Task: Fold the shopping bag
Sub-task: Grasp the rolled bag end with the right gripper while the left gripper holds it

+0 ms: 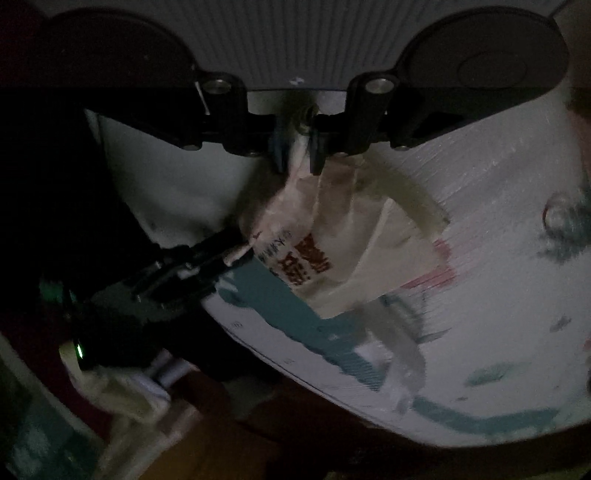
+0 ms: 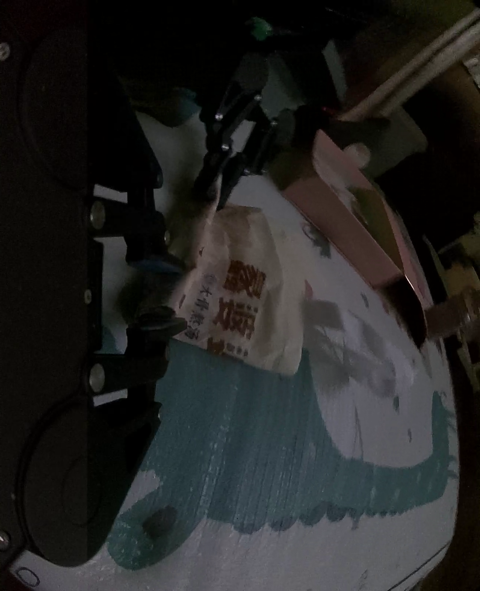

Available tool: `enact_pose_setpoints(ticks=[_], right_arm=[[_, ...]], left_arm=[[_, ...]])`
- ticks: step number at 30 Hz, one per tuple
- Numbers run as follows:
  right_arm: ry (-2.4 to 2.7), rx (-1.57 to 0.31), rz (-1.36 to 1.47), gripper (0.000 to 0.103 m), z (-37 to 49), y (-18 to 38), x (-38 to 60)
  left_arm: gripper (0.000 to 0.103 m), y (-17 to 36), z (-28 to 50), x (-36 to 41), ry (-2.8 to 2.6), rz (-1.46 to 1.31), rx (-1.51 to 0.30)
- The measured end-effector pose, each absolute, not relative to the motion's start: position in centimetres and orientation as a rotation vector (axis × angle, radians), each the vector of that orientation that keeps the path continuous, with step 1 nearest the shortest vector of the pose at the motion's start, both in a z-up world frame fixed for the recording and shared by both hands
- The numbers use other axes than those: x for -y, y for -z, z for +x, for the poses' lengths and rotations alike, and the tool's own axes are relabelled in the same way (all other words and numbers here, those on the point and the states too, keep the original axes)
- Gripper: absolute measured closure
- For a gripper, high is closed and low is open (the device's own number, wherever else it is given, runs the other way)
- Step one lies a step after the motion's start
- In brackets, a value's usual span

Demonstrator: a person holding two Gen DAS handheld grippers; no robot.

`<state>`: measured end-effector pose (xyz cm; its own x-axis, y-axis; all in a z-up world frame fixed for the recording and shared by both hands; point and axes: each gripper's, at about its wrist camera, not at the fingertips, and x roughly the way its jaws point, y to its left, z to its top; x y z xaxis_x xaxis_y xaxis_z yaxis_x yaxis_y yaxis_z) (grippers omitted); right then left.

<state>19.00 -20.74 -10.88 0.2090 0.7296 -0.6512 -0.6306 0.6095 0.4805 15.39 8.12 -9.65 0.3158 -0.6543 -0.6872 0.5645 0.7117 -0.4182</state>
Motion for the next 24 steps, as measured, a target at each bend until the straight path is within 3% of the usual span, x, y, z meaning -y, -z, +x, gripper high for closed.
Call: enact_pose_setpoints(ticks=[11, 24], right_arm=[[-0.853, -1.0, 0.284, 0.083, 18.9, 11.4, 21.8], [-0.677, -0.918, 0.26, 0.085, 17.4, 10.9, 20.6]], left_arm=[[0.081, 10.3, 16.4, -8.7, 0.648, -0.266, -0.907], [0.08, 10.0, 14.7, -9.6, 0.459, -0.279, -0.832]])
